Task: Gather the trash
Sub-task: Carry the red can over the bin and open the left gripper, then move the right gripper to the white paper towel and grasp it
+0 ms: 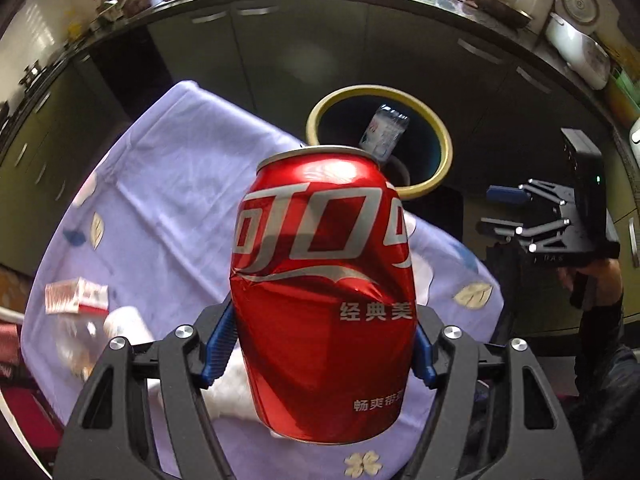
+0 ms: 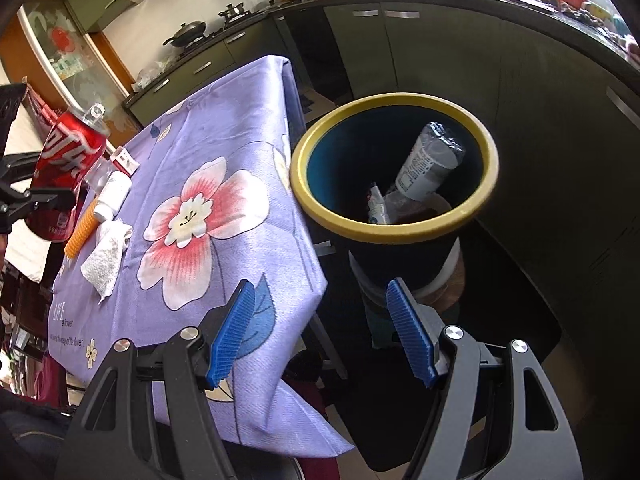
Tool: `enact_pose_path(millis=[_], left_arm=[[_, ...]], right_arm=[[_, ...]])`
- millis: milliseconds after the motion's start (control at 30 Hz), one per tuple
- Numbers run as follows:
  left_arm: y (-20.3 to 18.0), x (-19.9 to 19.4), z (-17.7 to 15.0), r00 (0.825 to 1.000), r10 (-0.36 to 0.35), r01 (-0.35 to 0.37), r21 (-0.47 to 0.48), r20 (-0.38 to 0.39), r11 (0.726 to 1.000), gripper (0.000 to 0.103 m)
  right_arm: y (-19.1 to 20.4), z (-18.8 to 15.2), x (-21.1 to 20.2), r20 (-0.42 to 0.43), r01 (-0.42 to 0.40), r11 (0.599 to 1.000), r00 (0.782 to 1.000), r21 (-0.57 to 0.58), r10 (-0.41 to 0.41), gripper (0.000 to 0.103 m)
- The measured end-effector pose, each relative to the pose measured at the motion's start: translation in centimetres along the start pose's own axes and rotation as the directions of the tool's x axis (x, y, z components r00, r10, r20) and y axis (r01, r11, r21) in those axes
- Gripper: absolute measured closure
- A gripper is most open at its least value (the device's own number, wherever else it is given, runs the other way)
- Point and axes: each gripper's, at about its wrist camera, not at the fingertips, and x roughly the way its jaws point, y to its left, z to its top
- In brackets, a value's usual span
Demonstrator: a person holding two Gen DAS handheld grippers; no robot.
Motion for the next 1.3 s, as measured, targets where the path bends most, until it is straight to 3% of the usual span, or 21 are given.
enact_pose_path(millis=[133, 300, 433, 533, 767, 1033, 1200, 1300], left_arm=[[-2.6, 3.7, 6.6, 0.998, -0.056, 0.055, 0.061, 0.011, 0.997, 0.036], [-4.7, 9.0, 12.4, 0.997, -0.082, 0.081, 0.091, 0.001, 0.993, 0.036], [-4.9, 11.3, 14.3, 0.998, -0.058, 0.055, 0.081, 0.03, 0.995, 0.027], [-4.1, 10.0, 13.6, 0.994, -0.076, 0.073, 0.045, 0.079, 0.996, 0.019], [-1.3, 1.7, 7.3, 0.964, -0.104, 0.117, -0.037, 0.245, 0.992, 0.01], [4.1, -6.3, -5.2, 0.912, -0.043, 0.154, -0.244, 0.409, 0.958, 0.007], [7.3, -8.7, -13.5, 0.898, 0.068, 0.121, -0.394, 0.434, 0.911, 0.007], [9.0, -9.5, -17.9, 0.893, 0.123, 0.105, -0.467, 0.432, 0.878, 0.007]], right_arm=[[-2.3, -0.4, -0.5, 0.003, 0.021, 0.998, 1.0, 0.055, -0.021, 0.035], [-4.3, -1.1, -0.6, -0.003, 0.038, 0.993, 0.999, 0.112, -0.038, 0.035], [-4.7, -1.4, -0.6, -0.011, 0.045, 0.991, 0.999, 0.126, -0.044, 0.034], [-4.5, -1.5, -0.8, -0.009, 0.041, 0.992, 0.999, 0.117, -0.04, 0.034], [-2.1, -0.6, 0.1, -0.008, 0.002, 0.999, 1.0, 0.054, -0.002, 0.034], [4.4, 1.4, 1.1, -0.023, -0.081, 0.989, 0.997, -0.122, 0.078, 0.034], [11.4, 2.5, 2.5, -0.062, -0.178, 0.938, 0.984, -0.299, 0.167, 0.032], [16.6, 2.6, 4.1, -0.106, -0.228, 0.879, 0.974, -0.419, 0.202, 0.031]])
